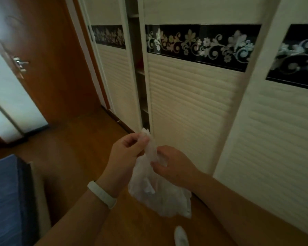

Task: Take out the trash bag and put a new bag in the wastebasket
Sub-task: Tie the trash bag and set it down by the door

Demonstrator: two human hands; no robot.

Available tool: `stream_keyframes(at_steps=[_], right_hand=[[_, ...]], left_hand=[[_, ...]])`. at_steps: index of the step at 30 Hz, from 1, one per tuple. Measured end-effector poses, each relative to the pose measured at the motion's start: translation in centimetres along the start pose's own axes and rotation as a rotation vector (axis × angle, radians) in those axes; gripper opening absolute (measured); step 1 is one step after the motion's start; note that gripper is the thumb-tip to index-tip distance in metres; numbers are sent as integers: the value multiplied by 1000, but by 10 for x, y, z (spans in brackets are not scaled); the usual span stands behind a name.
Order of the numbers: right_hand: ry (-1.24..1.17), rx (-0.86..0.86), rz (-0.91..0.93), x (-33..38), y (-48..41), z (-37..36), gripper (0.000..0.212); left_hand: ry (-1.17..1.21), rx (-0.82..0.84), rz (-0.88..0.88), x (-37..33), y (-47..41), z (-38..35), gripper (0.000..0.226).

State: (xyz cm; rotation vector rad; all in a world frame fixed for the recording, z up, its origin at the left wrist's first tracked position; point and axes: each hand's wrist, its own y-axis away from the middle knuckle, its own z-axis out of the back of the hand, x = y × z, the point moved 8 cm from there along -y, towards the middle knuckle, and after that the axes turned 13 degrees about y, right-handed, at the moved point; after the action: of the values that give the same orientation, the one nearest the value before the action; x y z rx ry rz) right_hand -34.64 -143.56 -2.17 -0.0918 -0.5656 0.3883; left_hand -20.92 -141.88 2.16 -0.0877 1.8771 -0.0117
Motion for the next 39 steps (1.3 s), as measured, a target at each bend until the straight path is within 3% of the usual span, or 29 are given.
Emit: stream_keyframes(at_steps=[10, 18, 28, 39], right_hand=[[-121, 152, 196, -28, -206, -23, 43], [-148, 239, 321, -3, -334, -63, 42], [-133, 324, 383, 78, -495, -169, 30], [-87, 318, 309, 190, -689, -272, 40]], left_hand=[[-17, -240, -32, -14, -177, 40, 14], [-22, -414, -129, -35, -259, 111, 9], [83, -502, -141, -43, -369, 277, 10], [41, -461, -131, -111, -510, 479, 16]])
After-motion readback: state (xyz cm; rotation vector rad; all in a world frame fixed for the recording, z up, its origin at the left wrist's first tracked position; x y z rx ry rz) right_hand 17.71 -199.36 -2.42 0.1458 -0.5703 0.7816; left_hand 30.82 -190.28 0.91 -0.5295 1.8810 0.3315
